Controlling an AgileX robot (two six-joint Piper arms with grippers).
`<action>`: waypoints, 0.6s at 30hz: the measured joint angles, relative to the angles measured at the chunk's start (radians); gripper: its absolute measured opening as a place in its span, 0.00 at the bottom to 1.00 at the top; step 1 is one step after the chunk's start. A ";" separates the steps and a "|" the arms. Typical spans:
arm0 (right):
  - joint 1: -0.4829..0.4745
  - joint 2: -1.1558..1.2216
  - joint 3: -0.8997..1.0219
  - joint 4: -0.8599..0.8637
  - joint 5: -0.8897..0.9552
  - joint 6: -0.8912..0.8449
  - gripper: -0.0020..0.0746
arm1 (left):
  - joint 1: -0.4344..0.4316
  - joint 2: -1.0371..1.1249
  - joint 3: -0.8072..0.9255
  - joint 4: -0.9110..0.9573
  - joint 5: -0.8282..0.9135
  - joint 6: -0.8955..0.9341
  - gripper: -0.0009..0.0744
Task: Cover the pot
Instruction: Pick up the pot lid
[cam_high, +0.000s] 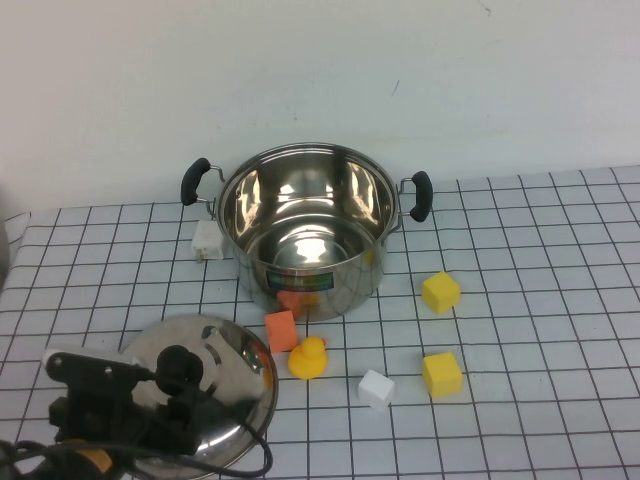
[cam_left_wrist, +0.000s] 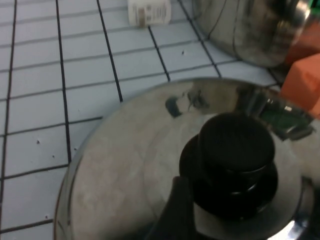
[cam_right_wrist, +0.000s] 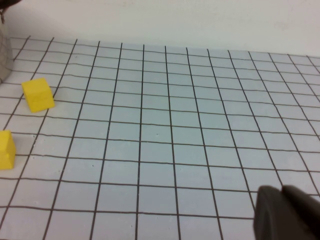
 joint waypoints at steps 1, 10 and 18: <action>0.000 0.000 0.000 0.000 0.000 0.000 0.04 | 0.000 0.023 -0.013 -0.002 0.000 0.001 0.83; 0.000 0.000 0.000 -0.001 0.000 0.000 0.04 | 0.000 0.126 -0.138 -0.002 -0.006 -0.066 0.83; 0.000 0.000 0.000 -0.001 0.000 0.000 0.04 | 0.000 0.183 -0.150 -0.028 -0.015 -0.074 0.70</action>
